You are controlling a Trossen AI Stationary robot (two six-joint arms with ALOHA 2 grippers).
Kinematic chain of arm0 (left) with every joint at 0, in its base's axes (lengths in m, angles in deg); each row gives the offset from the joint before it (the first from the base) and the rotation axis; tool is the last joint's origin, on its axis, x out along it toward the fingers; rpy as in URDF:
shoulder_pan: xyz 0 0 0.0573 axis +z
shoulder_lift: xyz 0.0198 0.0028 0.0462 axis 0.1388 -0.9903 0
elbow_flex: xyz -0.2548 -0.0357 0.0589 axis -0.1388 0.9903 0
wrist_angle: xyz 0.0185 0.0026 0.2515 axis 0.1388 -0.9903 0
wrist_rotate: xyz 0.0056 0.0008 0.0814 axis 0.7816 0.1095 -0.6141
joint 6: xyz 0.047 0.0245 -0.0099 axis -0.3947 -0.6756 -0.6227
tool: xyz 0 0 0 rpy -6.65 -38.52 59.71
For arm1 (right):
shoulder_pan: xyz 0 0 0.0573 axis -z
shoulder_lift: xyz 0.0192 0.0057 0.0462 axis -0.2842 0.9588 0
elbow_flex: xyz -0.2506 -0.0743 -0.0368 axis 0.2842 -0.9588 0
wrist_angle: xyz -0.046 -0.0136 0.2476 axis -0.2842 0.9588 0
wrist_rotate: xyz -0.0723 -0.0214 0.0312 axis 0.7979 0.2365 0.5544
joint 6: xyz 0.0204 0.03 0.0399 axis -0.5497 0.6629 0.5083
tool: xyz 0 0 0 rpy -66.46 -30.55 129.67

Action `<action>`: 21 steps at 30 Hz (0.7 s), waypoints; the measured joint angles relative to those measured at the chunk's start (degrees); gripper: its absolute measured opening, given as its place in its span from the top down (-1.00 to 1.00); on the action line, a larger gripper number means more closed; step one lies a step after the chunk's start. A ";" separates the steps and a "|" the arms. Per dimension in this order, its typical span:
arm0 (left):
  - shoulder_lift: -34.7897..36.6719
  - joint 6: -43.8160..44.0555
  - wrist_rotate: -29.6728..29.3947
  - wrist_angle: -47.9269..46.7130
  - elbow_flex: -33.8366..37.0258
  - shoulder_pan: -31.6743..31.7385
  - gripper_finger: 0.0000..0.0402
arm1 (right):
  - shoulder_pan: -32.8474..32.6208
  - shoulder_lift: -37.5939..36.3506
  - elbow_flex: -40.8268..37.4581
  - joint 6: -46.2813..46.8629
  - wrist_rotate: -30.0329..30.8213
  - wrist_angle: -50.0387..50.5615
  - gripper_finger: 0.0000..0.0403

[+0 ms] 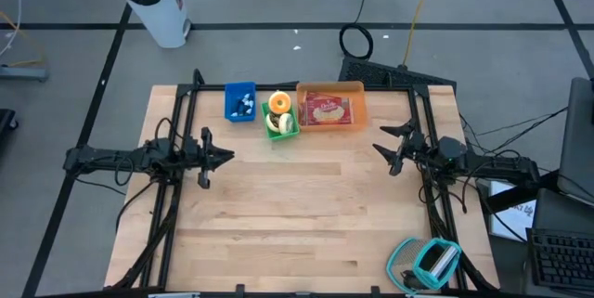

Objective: Pick & Place Food Item
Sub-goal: Return to Home Position

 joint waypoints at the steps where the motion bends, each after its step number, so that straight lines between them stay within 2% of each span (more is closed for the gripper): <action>1: 0.00 0.00 0.00 0.00 0.00 0.00 0.79 | 0.01 0.00 0.00 0.01 0.01 -0.01 -0.43; 21: 0.00 0.01 0.00 0.00 0.00 -0.02 0.79 | 0.02 0.00 0.00 0.02 0.00 -0.04 -0.44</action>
